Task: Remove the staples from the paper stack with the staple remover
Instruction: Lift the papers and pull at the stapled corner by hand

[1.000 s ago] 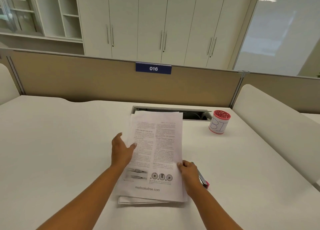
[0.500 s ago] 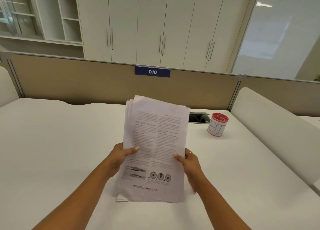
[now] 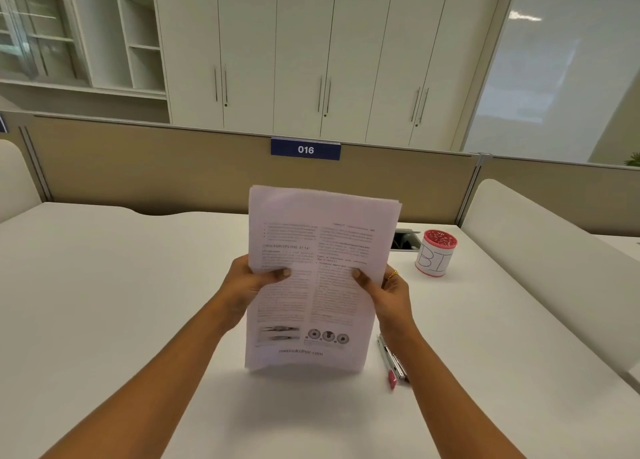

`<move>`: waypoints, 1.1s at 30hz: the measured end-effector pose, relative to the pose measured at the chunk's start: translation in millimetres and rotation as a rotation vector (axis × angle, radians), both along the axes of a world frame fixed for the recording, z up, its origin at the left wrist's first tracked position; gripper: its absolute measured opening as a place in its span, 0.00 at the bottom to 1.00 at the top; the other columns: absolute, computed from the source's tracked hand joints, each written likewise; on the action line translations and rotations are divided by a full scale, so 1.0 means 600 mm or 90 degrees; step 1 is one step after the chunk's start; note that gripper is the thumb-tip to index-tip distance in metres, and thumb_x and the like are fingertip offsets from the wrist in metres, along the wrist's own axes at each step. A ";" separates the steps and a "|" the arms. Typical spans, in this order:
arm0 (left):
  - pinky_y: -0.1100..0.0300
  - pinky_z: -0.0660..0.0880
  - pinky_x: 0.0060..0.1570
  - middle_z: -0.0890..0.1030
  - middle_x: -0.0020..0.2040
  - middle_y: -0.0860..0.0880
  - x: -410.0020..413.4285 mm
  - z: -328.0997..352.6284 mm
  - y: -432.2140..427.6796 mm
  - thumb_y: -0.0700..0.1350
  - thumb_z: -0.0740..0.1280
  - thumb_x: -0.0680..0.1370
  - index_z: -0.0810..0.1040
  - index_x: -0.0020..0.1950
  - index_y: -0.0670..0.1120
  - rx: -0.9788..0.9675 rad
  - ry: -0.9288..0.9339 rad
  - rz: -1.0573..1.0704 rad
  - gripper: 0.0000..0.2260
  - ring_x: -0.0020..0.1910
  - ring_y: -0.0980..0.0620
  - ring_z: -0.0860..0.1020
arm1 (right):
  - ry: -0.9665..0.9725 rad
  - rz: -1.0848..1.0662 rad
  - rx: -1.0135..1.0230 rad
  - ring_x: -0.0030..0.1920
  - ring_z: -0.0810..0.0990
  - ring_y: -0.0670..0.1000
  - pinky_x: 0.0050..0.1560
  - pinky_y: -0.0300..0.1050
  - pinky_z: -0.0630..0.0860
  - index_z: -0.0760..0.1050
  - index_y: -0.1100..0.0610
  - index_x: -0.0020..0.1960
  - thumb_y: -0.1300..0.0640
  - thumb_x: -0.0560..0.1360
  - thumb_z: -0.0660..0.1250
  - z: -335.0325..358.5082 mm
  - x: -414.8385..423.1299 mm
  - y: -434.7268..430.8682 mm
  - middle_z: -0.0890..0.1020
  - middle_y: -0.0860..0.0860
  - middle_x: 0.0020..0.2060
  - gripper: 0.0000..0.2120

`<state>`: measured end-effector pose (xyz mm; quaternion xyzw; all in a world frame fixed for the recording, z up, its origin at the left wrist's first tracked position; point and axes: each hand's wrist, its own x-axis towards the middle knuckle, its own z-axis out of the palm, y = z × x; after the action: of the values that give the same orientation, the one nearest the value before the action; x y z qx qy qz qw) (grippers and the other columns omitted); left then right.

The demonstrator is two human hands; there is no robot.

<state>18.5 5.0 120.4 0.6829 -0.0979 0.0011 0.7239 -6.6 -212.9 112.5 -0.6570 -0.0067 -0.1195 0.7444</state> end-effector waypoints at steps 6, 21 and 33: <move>0.57 0.76 0.37 0.84 0.44 0.52 0.000 0.000 -0.006 0.41 0.70 0.72 0.80 0.47 0.54 0.001 0.009 0.019 0.09 0.47 0.47 0.81 | 0.002 -0.010 0.006 0.47 0.83 0.57 0.48 0.55 0.81 0.78 0.53 0.47 0.59 0.70 0.71 0.006 0.003 0.009 0.84 0.52 0.46 0.07; 0.55 0.76 0.39 0.82 0.47 0.48 -0.013 -0.018 -0.028 0.41 0.69 0.73 0.79 0.46 0.53 -0.019 -0.001 0.092 0.07 0.47 0.44 0.80 | 0.020 -0.049 -0.034 0.47 0.82 0.60 0.49 0.57 0.80 0.77 0.52 0.47 0.59 0.72 0.70 -0.009 -0.002 0.027 0.83 0.52 0.45 0.04; 0.65 0.75 0.30 0.83 0.41 0.53 -0.015 -0.028 -0.031 0.43 0.71 0.72 0.79 0.43 0.54 -0.014 0.011 0.129 0.05 0.41 0.52 0.81 | 0.042 -0.052 -0.071 0.46 0.82 0.57 0.48 0.54 0.81 0.76 0.53 0.48 0.58 0.72 0.70 -0.010 -0.008 0.035 0.83 0.53 0.46 0.06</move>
<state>9.3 -13.3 103.8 0.6811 -0.0222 0.0698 0.7285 -11.2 -191.8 106.7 -0.7005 0.0376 -0.1274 0.7012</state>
